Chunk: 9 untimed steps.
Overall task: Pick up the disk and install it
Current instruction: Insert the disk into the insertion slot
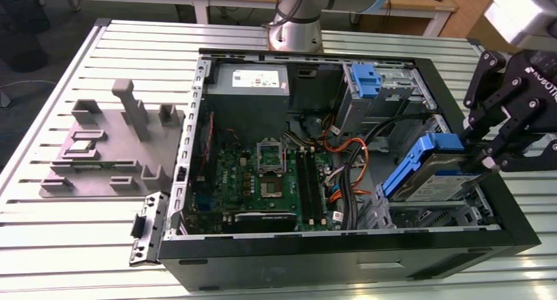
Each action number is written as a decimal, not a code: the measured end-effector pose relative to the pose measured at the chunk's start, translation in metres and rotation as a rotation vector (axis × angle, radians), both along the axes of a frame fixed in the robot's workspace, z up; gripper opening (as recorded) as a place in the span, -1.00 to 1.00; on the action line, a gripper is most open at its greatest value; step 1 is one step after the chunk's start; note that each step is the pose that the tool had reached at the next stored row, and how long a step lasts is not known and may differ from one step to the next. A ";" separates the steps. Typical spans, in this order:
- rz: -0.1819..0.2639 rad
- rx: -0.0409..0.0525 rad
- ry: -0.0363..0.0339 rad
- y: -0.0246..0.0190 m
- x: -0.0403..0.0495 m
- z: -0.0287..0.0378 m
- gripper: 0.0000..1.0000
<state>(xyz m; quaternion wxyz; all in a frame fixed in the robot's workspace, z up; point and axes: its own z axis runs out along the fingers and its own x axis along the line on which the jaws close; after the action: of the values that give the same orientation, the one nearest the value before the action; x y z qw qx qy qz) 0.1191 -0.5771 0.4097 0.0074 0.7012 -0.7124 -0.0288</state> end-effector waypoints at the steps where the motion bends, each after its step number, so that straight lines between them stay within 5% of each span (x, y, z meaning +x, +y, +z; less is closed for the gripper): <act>1: 0.000 0.0000 0.0000 0.0000 0.0000 -0.0018 -0.30; 9: 0.000 -0.0001 0.0000 0.0000 0.0000 -0.0164 -0.30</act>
<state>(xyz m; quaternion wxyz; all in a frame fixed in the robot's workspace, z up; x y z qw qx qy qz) 0.1191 -0.5771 0.3933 0.0075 0.7012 -0.7124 -0.0287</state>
